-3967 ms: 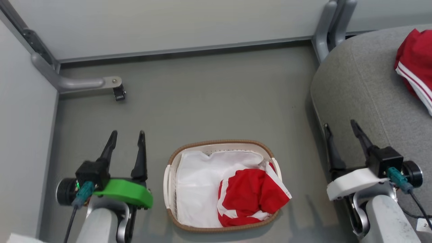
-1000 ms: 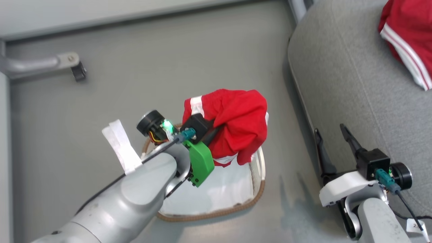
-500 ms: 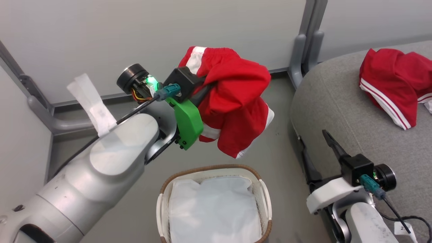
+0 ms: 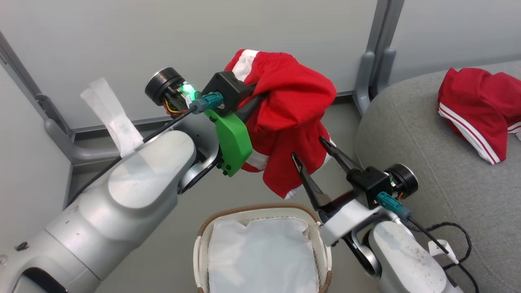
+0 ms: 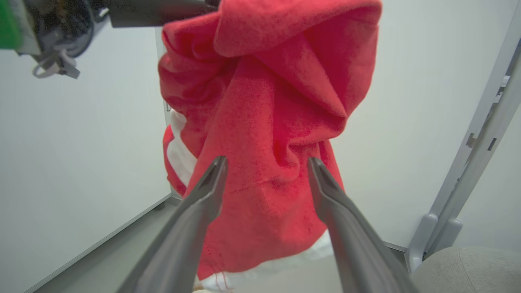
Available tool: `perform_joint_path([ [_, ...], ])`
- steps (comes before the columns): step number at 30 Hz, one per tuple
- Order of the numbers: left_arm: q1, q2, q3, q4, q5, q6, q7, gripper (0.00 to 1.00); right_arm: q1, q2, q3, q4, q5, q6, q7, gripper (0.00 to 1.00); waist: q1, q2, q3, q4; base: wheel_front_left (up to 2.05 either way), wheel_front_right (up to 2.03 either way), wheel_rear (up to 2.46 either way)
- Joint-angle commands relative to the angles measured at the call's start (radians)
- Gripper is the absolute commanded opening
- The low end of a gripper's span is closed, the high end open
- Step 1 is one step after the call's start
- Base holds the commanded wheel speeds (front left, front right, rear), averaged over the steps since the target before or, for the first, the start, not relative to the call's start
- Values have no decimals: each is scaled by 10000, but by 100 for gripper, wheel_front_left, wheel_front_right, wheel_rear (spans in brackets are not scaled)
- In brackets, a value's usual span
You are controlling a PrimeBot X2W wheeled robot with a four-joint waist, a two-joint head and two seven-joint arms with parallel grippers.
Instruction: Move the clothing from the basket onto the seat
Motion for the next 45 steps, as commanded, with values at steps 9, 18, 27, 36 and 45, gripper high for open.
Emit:
perform_joint_path([
  [9, 58, -305, -245, -524, -140, 34, 163, 0, -1677, -46, 385, 2113, -55, -14, -24, 100, 1, 0, -92, 366, 0, 0, 0],
  [18, 345, -249, -311, -716, -325, 63, 102, 0, -2563, -44, 1315, 3419, 707, -14, -24, 0, 1, 0, -112, 470, 0, 0, 0],
  [27, 767, 277, 17, -471, -712, 261, -82, 0, -2682, -44, 1383, 3278, 863, -14, -24, 0, 1, 0, -41, 310, 0, 0, 0],
  [36, 1267, 732, 427, 96, -1092, 512, -673, 100, -2347, -44, 655, 2456, 450, -14, -24, 0, 1, 0, 59, 128, 0, 0, 0],
  [45, 2314, 547, 562, 194, -1439, 681, -1615, 100, -2019, -54, -406, 1978, -193, -14, -24, 0, 1, 0, 205, -194, 0, 0, 0],
])
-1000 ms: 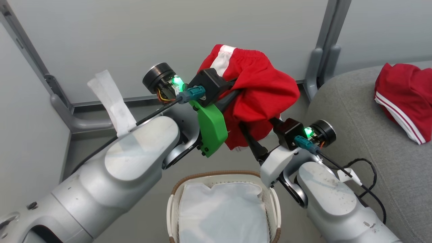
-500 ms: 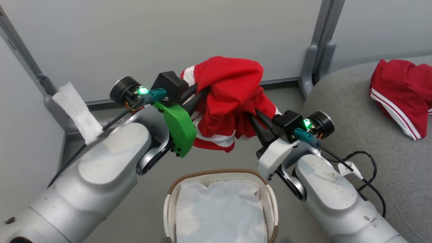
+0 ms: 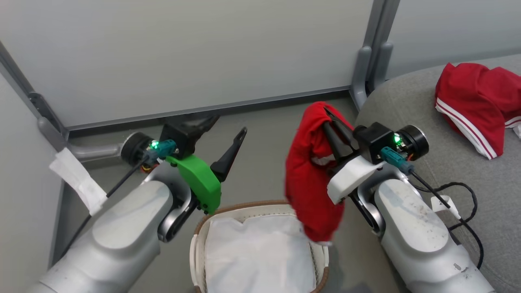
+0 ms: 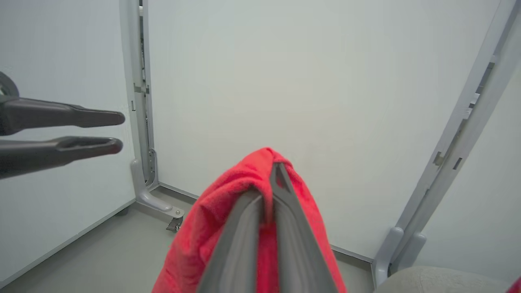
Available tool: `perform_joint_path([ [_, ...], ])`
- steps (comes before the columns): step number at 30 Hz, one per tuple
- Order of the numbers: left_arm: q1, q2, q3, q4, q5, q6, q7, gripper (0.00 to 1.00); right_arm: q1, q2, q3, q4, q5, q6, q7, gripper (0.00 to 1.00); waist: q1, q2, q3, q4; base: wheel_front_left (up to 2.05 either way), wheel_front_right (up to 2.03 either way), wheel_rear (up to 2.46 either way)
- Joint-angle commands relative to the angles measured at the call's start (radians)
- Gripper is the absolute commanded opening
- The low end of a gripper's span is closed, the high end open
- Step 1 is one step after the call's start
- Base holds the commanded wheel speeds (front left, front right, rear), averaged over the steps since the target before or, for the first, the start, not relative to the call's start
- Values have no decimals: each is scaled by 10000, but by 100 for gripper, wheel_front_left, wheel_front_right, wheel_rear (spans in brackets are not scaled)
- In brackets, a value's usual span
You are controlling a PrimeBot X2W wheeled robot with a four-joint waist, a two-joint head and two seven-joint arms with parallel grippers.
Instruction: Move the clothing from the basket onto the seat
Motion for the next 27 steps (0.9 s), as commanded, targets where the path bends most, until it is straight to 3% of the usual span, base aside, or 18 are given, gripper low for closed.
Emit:
perform_joint_path([
  [1, 289, -95, 25, -28, -28, 115, -200, 100, 214, -68, -209, -17, -152, -14, -24, 0, 0, 0, 67, -141, 0, 0, 0],
  [13, 1781, -850, -325, 57, 189, 209, -897, 100, 1475, -340, -2501, -1052, -908, -14, -24, 0, 0, 0, 459, -1168, 0, 0, 0],
  [27, 2113, -1560, -327, 66, 1005, 105, -999, 100, 2604, -400, -3595, -2469, -1285, -14, -24, 0, 0, 0, 1252, -2945, 0, 0, 0],
])
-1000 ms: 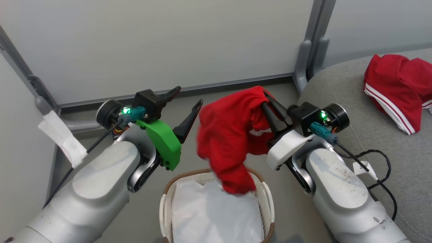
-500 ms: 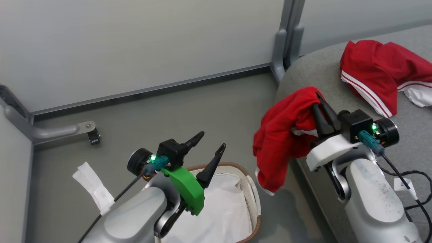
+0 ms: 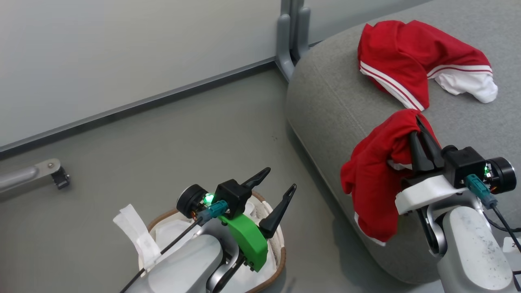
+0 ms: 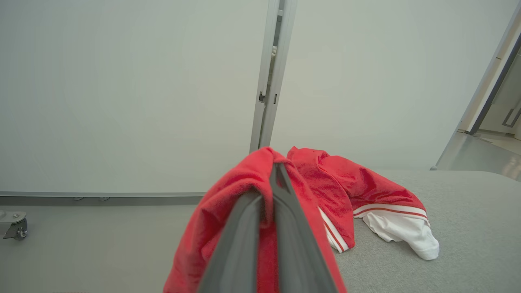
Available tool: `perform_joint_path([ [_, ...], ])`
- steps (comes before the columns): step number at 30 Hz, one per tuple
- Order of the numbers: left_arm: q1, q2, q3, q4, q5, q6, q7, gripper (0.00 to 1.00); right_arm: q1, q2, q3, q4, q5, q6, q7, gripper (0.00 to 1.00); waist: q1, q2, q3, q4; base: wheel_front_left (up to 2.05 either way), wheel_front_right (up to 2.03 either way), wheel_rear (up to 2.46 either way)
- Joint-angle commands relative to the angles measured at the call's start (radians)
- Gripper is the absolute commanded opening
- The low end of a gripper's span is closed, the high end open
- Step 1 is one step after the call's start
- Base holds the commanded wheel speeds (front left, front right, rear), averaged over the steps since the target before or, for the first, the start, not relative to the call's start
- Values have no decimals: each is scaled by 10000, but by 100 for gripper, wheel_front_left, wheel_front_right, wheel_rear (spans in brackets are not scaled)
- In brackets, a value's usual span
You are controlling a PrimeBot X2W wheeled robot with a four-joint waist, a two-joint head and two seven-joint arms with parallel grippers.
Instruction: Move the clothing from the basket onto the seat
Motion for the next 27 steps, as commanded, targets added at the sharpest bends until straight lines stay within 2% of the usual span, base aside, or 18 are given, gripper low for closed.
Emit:
perform_joint_path([
  [1, 148, -11, 50, 21, 153, -61, -35, 100, 107, 33, -35, -67, -48, -14, -24, 0, 0, -1, 410, -575, 0, 0, 0],
  [9, -56, -81, 194, 126, 500, -186, -36, 100, -60, 194, -65, -144, 36, -14, -24, 0, 0, -1, 857, -1000, 0, 0, 0],
  [18, -382, -48, 402, -6, 808, -195, -36, 100, -1523, 186, -152, 348, 322, -14, -24, 0, 0, -1, 1494, -710, 0, 0, 0],
  [24, -550, 139, 587, -357, 1028, -56, -26, 100, -3855, -541, -260, 867, 1037, -14, 115, 0, 0, -1, 2078, -348, 0, 0, 0],
  [27, -660, 243, 629, -633, 1148, 10, -26, 100, -5318, -1145, -587, 1072, 1470, -14, 456, 0, 0, -1, 2443, -144, 0, 0, 0],
])
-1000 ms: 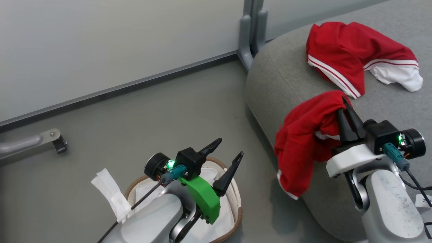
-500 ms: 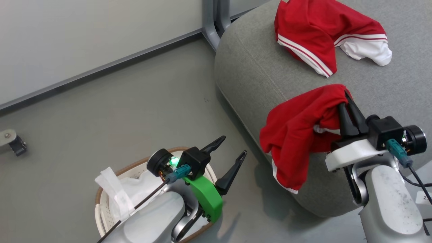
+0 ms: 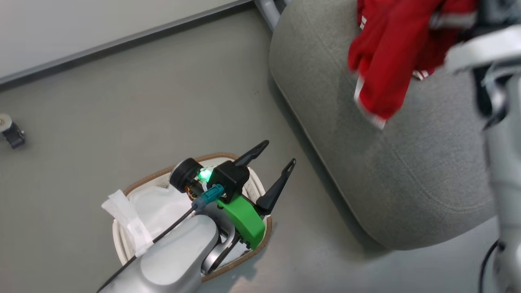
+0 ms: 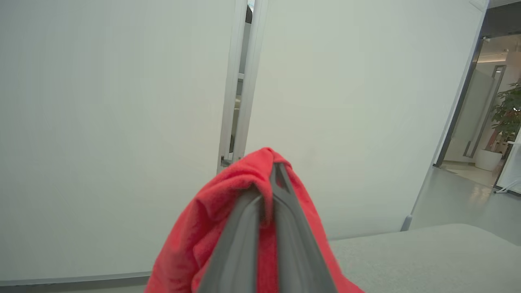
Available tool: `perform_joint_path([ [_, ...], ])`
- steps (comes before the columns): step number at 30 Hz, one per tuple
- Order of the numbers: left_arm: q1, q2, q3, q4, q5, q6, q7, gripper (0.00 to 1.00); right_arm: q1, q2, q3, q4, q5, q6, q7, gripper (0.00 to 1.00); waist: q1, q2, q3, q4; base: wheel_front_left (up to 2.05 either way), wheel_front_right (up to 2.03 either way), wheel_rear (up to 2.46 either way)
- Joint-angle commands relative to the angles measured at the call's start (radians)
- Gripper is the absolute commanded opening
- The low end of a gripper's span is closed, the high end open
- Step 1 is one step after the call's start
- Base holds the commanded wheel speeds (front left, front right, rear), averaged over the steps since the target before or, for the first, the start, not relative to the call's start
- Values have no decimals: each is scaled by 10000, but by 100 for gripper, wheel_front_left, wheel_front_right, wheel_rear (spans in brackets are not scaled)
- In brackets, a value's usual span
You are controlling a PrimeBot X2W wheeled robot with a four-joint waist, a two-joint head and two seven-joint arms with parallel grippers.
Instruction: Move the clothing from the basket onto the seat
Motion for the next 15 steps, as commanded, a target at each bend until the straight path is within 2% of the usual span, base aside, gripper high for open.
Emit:
perform_joint_path([
  [1, -240, 120, 17, -123, 133, 98, -2, 100, -567, -234, -172, 63, 186, -14, 169, 0, 0, -1, 488, 367, 0, 0, 0],
  [8, -669, 525, -8, -1081, 447, 336, 349, 100, -3390, -2170, -898, 1230, -626, -14, 1022, 0, 0, -1, 1481, 996, 0, 0, 0],
  [11, -841, 781, 29, -1579, 561, 473, 612, 100, -3998, -2950, -884, 1871, -1217, -14, 1094, 0, 0, -1, 1964, 1231, 0, 0, 0],
  [13, -990, 944, 57, -1867, 660, 566, 782, 100, -4187, -3185, -1212, 2423, -1531, -14, 971, 0, 0, -1, 2287, 1324, 0, 0, 0],
  [15, -1084, 1050, 40, -2171, 748, 639, 936, 100, -4090, -3131, -1602, 3041, -1831, -14, 833, 0, 0, -1, 2575, 1425, 0, 0, 0],
])
